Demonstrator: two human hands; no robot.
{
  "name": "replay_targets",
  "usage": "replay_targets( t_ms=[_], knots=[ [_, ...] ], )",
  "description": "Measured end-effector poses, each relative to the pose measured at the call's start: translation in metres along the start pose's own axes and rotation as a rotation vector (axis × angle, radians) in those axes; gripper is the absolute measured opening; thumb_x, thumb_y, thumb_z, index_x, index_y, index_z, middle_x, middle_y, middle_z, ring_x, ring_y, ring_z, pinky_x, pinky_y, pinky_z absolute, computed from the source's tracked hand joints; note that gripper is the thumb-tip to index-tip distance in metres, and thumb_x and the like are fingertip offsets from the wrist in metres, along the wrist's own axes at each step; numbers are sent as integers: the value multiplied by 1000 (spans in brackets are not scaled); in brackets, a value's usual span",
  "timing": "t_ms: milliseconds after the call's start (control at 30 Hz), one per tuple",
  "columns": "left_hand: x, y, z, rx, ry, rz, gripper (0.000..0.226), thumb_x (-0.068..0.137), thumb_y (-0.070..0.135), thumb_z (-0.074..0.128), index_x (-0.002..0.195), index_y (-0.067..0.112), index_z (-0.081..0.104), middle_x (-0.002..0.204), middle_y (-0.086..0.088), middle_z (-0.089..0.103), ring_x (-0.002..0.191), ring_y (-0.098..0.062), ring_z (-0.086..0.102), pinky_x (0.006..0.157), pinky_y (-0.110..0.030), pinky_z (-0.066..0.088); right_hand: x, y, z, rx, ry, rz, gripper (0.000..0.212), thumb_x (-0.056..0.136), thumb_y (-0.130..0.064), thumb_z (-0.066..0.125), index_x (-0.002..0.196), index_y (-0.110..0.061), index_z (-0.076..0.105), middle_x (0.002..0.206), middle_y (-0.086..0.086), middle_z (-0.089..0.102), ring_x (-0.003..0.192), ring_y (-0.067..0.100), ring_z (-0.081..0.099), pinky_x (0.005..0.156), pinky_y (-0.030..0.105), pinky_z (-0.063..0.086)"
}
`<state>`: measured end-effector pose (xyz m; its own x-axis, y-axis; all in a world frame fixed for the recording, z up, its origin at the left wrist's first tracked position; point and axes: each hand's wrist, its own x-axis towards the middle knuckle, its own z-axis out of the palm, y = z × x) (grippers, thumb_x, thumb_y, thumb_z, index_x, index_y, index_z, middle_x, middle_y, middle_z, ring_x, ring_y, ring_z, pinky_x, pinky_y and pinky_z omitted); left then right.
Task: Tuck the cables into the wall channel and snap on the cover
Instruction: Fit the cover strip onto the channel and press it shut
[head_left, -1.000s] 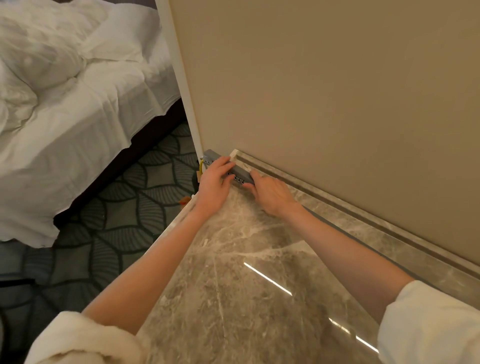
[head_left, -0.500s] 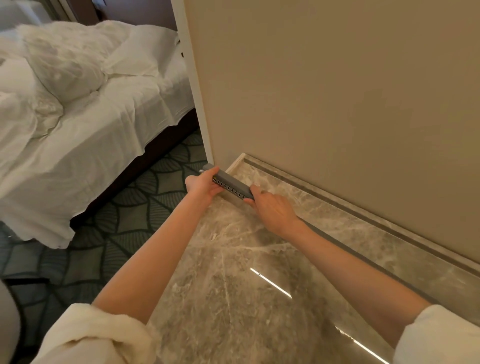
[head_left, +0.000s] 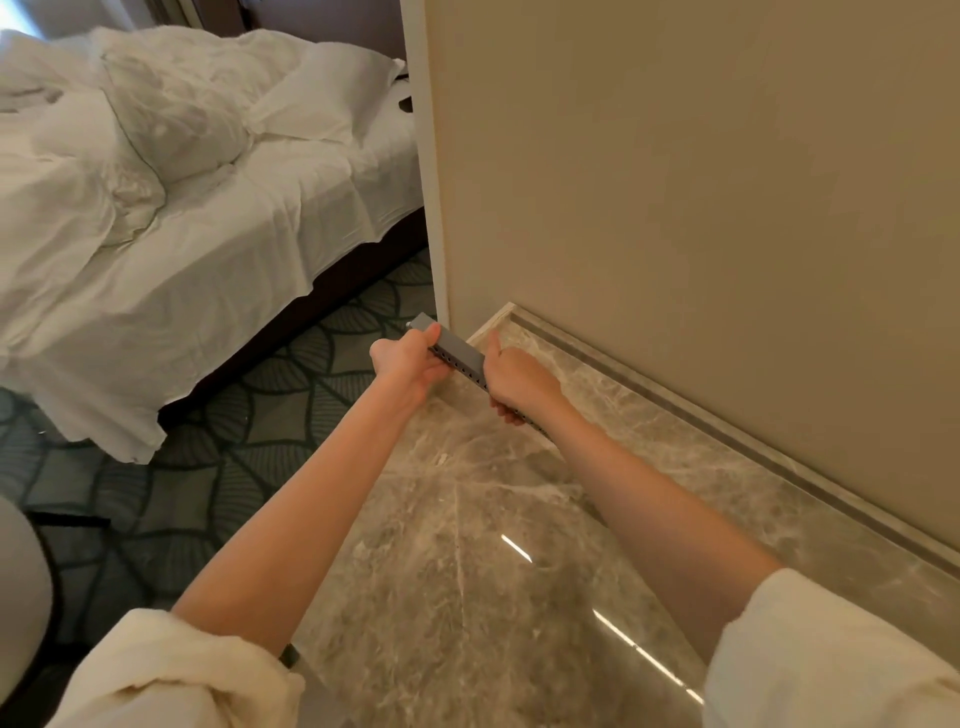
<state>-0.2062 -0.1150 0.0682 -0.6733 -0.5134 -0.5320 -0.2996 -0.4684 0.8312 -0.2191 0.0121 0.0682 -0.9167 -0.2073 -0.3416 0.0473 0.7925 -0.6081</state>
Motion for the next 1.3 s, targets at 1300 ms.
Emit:
replay_targets(
  t_ms=[1300],
  knots=[
    [4, -11, 4, -56, -112, -120, 41, 86, -4, 55, 125, -4, 41, 119, -26, 57, 101, -36, 61, 87, -46, 54, 5, 45, 7, -209, -54, -230, 44, 93, -52, 39, 84, -11, 55, 79, 4, 57, 69, 23, 54, 54, 32, 37]
  ],
)
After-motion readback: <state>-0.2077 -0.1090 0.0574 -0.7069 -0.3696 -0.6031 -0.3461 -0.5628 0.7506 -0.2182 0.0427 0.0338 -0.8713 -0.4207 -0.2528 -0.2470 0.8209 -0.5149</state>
